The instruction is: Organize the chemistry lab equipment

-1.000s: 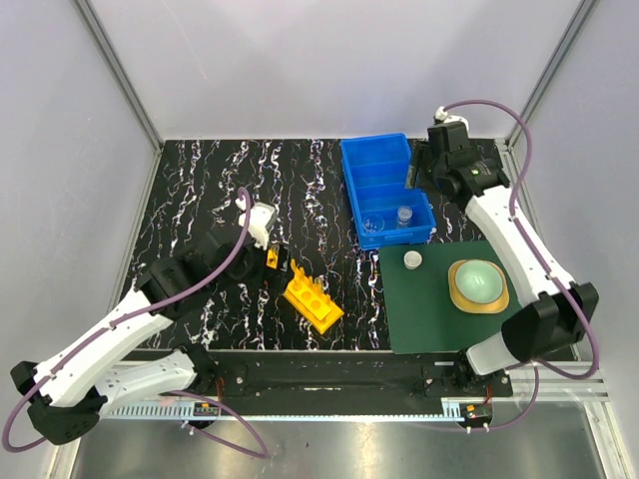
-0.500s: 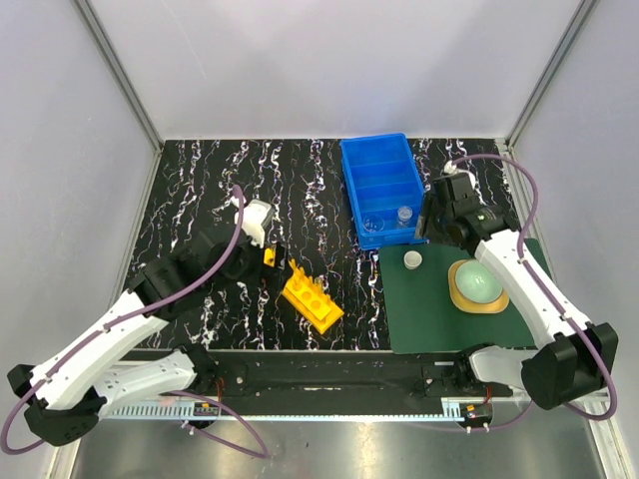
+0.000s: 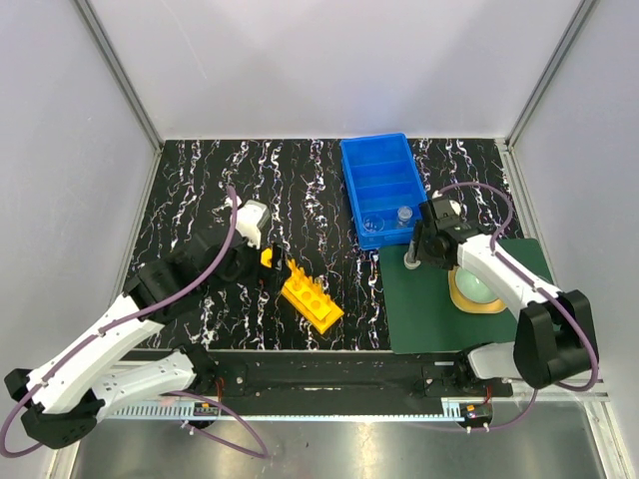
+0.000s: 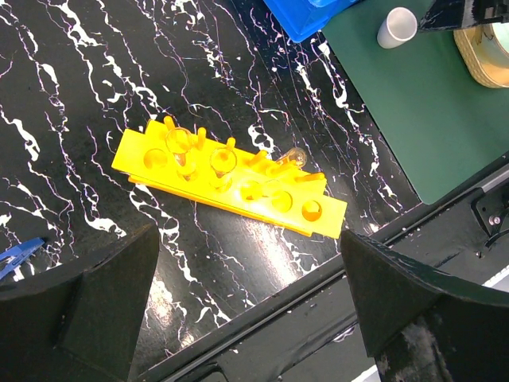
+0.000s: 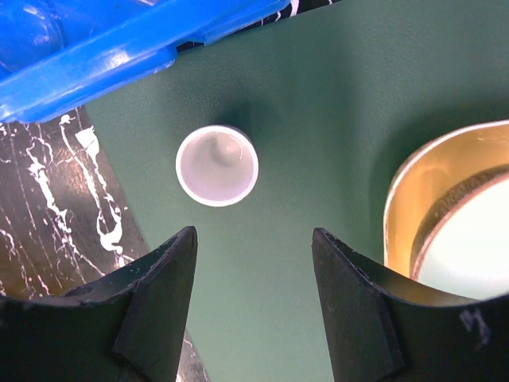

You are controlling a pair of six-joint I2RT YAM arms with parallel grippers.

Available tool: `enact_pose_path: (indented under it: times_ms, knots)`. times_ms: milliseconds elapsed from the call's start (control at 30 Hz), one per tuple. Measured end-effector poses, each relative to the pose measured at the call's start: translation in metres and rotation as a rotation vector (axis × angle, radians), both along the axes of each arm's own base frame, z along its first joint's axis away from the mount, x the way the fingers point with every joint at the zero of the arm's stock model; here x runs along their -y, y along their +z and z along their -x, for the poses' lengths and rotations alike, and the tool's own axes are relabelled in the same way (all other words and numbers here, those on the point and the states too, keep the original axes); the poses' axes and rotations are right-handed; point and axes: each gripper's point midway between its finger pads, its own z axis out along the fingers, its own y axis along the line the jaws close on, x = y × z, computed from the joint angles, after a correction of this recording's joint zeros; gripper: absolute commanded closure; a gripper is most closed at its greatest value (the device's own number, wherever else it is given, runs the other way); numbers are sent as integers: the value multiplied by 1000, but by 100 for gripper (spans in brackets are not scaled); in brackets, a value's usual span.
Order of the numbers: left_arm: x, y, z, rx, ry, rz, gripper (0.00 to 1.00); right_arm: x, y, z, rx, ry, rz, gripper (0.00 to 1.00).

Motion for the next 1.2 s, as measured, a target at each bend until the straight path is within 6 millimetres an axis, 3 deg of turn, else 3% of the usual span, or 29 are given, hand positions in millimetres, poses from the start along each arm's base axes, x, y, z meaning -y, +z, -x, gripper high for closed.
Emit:
enact_pose_path:
  times_ms: [300, 600, 800, 933, 1200]
  knots:
    - [-2, -8, 2, -14, 0, -17, 1, -2, -30, -14, -22, -29, 0, 35]
    - [-4, -12, 3, -18, 4, -26, 1, 16, -33, -28, 8, -107, -17, 37]
    - [-5, -12, 2, -18, 5, -28, 1, 14, -39, -31, 2, -113, -34, 42]
    - [-5, -12, 2, -19, 5, -29, 1, 11, -50, -27, -23, -111, -50, 50]
    - [-5, -13, 2, -20, 5, -30, 1, 6, -59, -25, -46, -112, -78, 87]
